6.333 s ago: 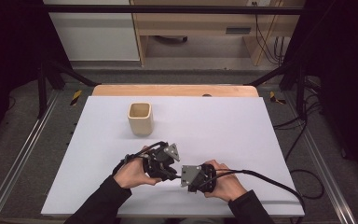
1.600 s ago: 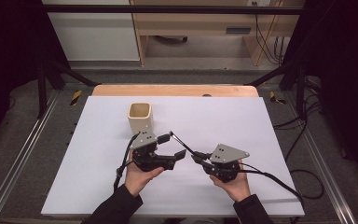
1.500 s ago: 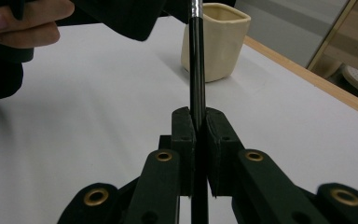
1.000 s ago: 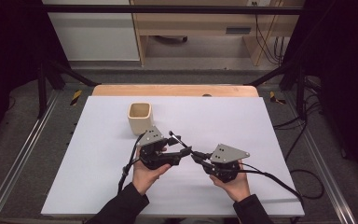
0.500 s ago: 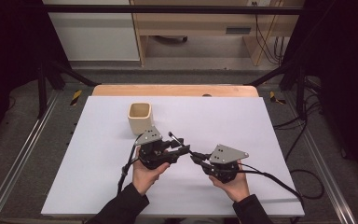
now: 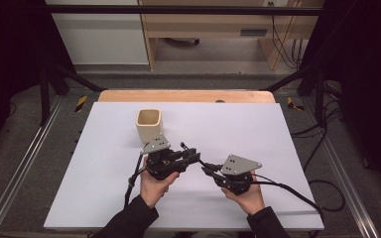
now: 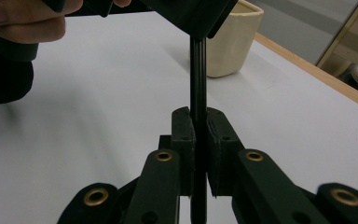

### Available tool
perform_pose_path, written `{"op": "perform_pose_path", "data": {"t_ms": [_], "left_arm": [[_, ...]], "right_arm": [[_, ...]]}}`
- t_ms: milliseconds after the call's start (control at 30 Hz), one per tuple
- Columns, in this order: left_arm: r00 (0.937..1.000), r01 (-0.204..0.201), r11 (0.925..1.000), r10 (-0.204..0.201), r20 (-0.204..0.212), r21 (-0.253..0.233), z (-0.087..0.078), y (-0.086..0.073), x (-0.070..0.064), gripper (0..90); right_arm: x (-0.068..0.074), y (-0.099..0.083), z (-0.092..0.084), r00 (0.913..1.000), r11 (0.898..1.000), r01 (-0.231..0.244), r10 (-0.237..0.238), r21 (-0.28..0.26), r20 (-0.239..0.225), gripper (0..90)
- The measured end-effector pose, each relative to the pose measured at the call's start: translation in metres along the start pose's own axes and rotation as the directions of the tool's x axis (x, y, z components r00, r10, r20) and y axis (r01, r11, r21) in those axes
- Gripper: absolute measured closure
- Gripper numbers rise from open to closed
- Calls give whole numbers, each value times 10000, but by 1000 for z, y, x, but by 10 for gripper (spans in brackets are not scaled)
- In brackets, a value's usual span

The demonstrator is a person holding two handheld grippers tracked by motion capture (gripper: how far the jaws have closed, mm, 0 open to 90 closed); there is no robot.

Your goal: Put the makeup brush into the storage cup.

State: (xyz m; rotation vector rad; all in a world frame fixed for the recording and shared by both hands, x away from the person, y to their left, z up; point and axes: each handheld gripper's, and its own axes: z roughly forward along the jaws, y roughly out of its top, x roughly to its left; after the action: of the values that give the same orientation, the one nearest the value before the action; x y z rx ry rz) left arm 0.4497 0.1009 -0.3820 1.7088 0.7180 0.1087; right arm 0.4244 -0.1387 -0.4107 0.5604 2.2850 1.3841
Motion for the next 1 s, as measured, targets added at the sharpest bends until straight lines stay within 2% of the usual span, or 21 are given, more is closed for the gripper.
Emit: {"op": "perform_pose_path", "data": {"t_ms": [600, 1000], "left_arm": [[9994, -294, 9995, 295, 205, -68, -1, -2, -13, 827], [9989, -434, 9990, 436, 159, -99, -1, -3, -16, 834]], "right_arm": [[2, -2, 4, 10000, 9999, -26, 25, 170, 55, 815], [2, -3, 5, 10000, 9999, -78, 79, 144, -32, 813]]}}
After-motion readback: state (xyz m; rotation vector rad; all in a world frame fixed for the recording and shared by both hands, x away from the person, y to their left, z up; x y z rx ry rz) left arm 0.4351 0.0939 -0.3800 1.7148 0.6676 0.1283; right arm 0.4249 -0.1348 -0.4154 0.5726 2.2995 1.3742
